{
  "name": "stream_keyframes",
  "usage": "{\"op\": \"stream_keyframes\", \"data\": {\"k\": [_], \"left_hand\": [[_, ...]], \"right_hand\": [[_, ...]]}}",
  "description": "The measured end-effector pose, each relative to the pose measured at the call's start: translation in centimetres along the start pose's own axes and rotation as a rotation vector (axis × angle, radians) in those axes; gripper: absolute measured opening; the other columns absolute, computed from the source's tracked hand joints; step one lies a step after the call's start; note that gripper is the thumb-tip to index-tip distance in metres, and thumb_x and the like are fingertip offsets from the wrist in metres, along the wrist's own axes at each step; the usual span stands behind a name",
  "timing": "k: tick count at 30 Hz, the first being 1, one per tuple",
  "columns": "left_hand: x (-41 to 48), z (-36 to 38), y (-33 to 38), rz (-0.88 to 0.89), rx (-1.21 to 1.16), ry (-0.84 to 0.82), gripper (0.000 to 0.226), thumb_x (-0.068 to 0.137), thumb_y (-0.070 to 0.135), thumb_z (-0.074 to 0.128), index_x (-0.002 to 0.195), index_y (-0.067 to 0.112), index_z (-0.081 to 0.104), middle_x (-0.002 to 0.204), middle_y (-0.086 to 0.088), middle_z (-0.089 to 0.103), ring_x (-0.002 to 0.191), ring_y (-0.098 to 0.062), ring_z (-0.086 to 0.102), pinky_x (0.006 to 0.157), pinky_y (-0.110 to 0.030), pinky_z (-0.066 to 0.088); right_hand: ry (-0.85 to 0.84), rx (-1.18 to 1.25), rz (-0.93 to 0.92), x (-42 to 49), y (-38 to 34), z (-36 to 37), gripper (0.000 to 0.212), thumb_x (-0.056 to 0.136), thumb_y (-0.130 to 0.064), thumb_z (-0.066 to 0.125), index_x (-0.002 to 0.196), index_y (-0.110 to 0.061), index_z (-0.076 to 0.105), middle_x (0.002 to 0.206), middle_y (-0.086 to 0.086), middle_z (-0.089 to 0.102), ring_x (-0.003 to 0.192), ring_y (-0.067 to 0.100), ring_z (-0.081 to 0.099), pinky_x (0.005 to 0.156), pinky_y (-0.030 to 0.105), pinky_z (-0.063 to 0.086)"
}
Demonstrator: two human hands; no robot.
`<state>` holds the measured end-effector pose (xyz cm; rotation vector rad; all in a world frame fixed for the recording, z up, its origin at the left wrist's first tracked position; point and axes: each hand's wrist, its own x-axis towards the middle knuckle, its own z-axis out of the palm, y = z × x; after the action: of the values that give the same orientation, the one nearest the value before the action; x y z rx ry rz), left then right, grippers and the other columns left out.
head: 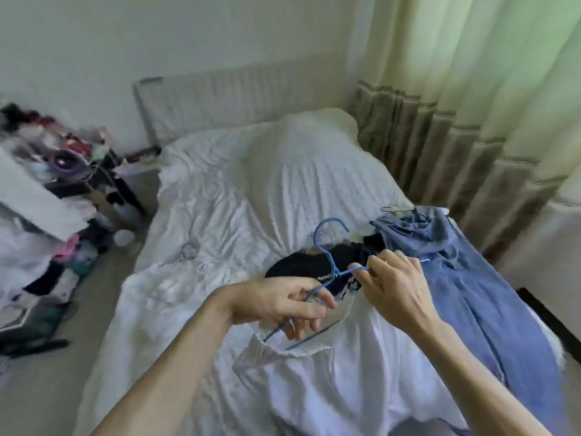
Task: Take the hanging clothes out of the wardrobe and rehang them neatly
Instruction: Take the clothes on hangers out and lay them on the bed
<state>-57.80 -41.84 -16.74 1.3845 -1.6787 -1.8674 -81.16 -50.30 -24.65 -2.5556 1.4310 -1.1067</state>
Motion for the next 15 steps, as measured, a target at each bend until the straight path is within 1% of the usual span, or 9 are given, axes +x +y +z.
{"op": "stream_keyframes", "data": {"k": [2, 4, 6, 8, 11, 13, 15], "left_hand": [[-3.3, -0.4, -2.4, -0.004, -0.107, 0.148, 0.033, 0.099, 0.027, 0.057, 0.128, 0.013, 0.057, 0.072, 0.004, 0.049, 0.06, -0.012, 0.043, 0.058, -0.023, 0.038], [-6.7, -0.2, -4.2, 0.0, -0.195, 0.274, 0.031, 0.102, 0.03, 0.053, 0.13, 0.017, 0.058, 0.069, 0.005, 0.042, 0.056, -0.009, 0.033, 0.052, -0.021, 0.028], [-9.8, 0.3, -5.4, 0.0, -0.236, 0.362, 0.032, 0.104, 0.034, 0.048, 0.131, 0.02, 0.058, 0.064, 0.006, 0.036, 0.05, -0.008, 0.027, 0.048, -0.022, 0.02], [-12.8, 0.8, -6.1, -0.009, -0.262, 0.44, 0.034, 0.103, 0.035, 0.048, 0.131, 0.02, 0.059, 0.061, 0.004, 0.03, 0.047, -0.009, 0.021, 0.046, -0.026, 0.015], [-17.8, 1.1, -6.6, -0.054, -0.22, 0.581, 0.029, 0.102, 0.033, 0.051, 0.124, 0.023, 0.065, 0.059, 0.005, 0.026, 0.051, -0.013, 0.015, 0.048, -0.03, 0.011], [-20.9, 1.0, -6.7, -0.064, -0.185, 0.643, 0.029, 0.1, 0.039, 0.055, 0.121, 0.022, 0.068, 0.06, 0.005, 0.025, 0.053, -0.014, 0.014, 0.048, -0.03, 0.01], [-23.5, 0.4, -6.5, -0.084, -0.15, 0.722, 0.039, 0.092, 0.052, 0.063, 0.115, 0.022, 0.072, 0.06, 0.004, 0.024, 0.051, -0.012, 0.016, 0.045, -0.027, 0.011]], "right_hand": [[-0.062, 0.074, -0.051, 0.8, -3.3, 2.3, 0.044, 0.091, -0.056, 0.047, 0.061, -0.024, 0.044, 0.065, -0.007, 0.044, 0.067, 0.025, 0.052, 0.066, 0.032, 0.032], [-0.161, 0.161, -0.091, 1.3, -6.3, 3.8, 0.042, 0.088, -0.059, 0.047, 0.065, -0.024, 0.05, 0.068, -0.007, 0.05, 0.073, 0.025, 0.055, 0.068, 0.034, 0.038], [-0.276, 0.275, -0.143, 1.6, -9.1, 4.4, 0.039, 0.086, -0.063, 0.048, 0.075, -0.026, 0.056, 0.076, -0.01, 0.055, 0.08, 0.023, 0.057, 0.072, 0.036, 0.043], [-0.383, 0.415, -0.222, 1.6, -11.3, 4.6, 0.041, 0.083, -0.066, 0.052, 0.089, -0.027, 0.06, 0.085, -0.015, 0.059, 0.086, 0.021, 0.06, 0.076, 0.039, 0.047], [-0.523, 0.512, -0.311, 1.4, -13.8, 4.6, 0.053, 0.079, -0.075, 0.051, 0.106, -0.031, 0.058, 0.098, -0.015, 0.064, 0.096, 0.016, 0.063, 0.084, 0.041, 0.05], [-0.587, 0.532, -0.307, 1.0, -14.7, 4.8, 0.054, 0.079, -0.077, 0.05, 0.108, -0.032, 0.056, 0.094, -0.017, 0.062, 0.091, 0.009, 0.061, 0.084, 0.038, 0.05], [-0.621, 0.548, -0.286, 0.8, -15.0, 5.3, 0.045, 0.082, -0.072, 0.055, 0.103, -0.032, 0.058, 0.09, -0.021, 0.059, 0.085, -0.002, 0.058, 0.082, 0.032, 0.048]]}}
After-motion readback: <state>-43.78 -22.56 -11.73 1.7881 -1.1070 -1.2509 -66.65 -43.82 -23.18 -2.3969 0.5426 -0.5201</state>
